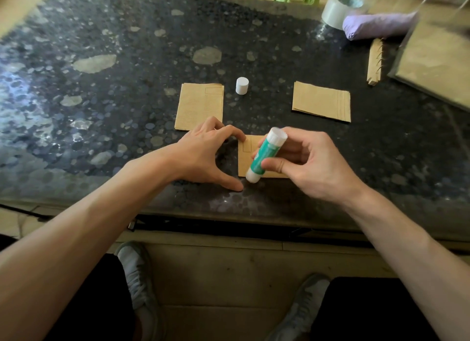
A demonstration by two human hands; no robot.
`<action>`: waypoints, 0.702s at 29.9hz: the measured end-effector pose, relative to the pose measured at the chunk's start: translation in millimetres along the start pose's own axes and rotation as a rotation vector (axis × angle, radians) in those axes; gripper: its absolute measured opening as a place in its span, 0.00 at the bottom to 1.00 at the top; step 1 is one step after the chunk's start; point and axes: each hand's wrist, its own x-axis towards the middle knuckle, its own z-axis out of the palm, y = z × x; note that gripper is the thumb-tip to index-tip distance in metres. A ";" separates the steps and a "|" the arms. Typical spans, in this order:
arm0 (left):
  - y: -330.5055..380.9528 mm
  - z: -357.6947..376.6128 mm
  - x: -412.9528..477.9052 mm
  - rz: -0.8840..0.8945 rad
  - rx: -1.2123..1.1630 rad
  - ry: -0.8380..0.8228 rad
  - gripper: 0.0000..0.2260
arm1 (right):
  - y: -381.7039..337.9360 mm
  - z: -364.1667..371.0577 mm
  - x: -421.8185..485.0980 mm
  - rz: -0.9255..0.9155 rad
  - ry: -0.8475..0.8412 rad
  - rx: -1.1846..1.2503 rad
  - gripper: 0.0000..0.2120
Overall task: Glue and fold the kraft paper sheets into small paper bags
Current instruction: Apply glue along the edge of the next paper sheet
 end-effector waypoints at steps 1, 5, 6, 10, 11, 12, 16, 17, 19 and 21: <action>0.1 -0.1 0.1 -0.002 -0.005 -0.002 0.44 | 0.6 -2.7 -0.8 0.000 0.059 0.036 0.13; -0.1 -1.1 0.6 -0.008 -0.017 -0.014 0.44 | 4.4 -13.3 5.3 -0.039 0.298 0.056 0.14; -0.1 -1.7 0.6 -0.011 -0.022 -0.022 0.44 | 6.0 -14.1 8.7 -0.047 0.307 0.007 0.15; 2.4 -3.4 0.1 -0.037 -0.052 -0.034 0.41 | 12.0 -10.4 24.4 -0.044 0.263 -0.109 0.16; 2.4 -2.9 0.5 -0.039 -0.054 -0.023 0.39 | 13.0 -8.5 28.6 -0.044 0.247 -0.139 0.17; 1.9 -2.0 1.1 -0.037 -0.054 -0.008 0.36 | 13.7 -6.3 32.8 -0.046 0.230 -0.173 0.18; 0.4 1.5 2.6 -0.027 -0.070 0.039 0.28 | 14.9 -1.2 44.7 -0.052 0.218 -0.250 0.17; 0.2 2.2 2.7 -0.025 -0.067 0.046 0.28 | 14.3 -0.5 46.1 -0.055 0.228 -0.249 0.16; 0.2 3.1 2.4 -0.022 -0.061 0.051 0.28 | 13.5 0.2 47.3 -0.062 0.252 -0.244 0.16; 0.8 2.8 2.5 -0.027 -0.052 0.047 0.29 | 13.8 -0.8 46.8 -0.075 0.271 -0.292 0.15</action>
